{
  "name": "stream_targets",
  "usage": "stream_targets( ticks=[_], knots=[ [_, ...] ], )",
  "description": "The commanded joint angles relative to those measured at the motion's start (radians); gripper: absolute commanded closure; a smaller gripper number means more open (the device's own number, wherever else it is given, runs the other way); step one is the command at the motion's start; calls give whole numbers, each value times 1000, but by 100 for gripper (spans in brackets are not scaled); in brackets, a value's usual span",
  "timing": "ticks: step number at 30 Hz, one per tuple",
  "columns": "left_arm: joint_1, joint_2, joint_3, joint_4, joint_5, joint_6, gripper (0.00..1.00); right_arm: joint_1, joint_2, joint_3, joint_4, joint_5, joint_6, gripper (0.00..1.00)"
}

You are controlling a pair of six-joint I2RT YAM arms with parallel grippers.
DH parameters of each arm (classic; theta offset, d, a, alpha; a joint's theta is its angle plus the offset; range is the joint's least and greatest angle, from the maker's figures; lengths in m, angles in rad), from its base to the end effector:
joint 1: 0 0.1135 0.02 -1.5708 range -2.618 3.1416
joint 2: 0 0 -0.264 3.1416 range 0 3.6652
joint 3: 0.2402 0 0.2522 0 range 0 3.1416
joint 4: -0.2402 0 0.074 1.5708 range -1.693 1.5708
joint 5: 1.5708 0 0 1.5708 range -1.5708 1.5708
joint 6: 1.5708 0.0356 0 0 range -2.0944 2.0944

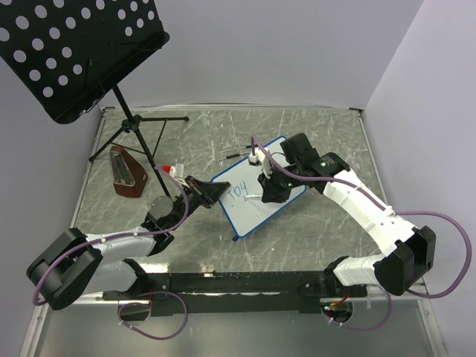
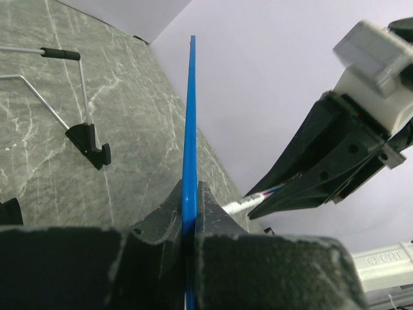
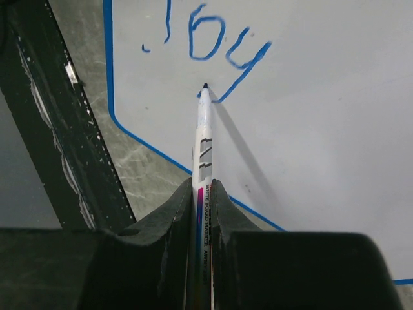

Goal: Write a sentence on the whiteboard

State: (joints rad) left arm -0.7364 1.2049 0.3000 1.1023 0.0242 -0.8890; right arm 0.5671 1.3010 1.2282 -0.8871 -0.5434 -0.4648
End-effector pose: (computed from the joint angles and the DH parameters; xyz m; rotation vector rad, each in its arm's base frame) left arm 0.1709 -0.1561 0.2260 -0.0932 1.5132 -1.3554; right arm 0.2079 0.1542 0.3244 -1.4062 2.0398 0.7265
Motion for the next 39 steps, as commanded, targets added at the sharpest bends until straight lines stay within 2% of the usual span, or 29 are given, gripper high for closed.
stream_targets(
  ticks=[1, 11, 21, 29, 39],
  knots=[
    [0, -38, 11, 203, 11, -48, 99, 8, 7, 91, 5, -1, -2, 100],
    [0, -50, 1, 199, 8, -44, 99, -6, -40, 195, -10, -9, -2, 100],
    [8, -59, -2, 197, 39, -42, 99, -102, -124, 99, 57, -64, 3, 100],
    [15, -90, -5, 172, 59, -33, 99, -125, -212, -4, 103, -104, -34, 100],
    [25, -107, 4, 151, 75, -39, 99, -142, -230, -26, 122, -93, -35, 100]
  ],
)
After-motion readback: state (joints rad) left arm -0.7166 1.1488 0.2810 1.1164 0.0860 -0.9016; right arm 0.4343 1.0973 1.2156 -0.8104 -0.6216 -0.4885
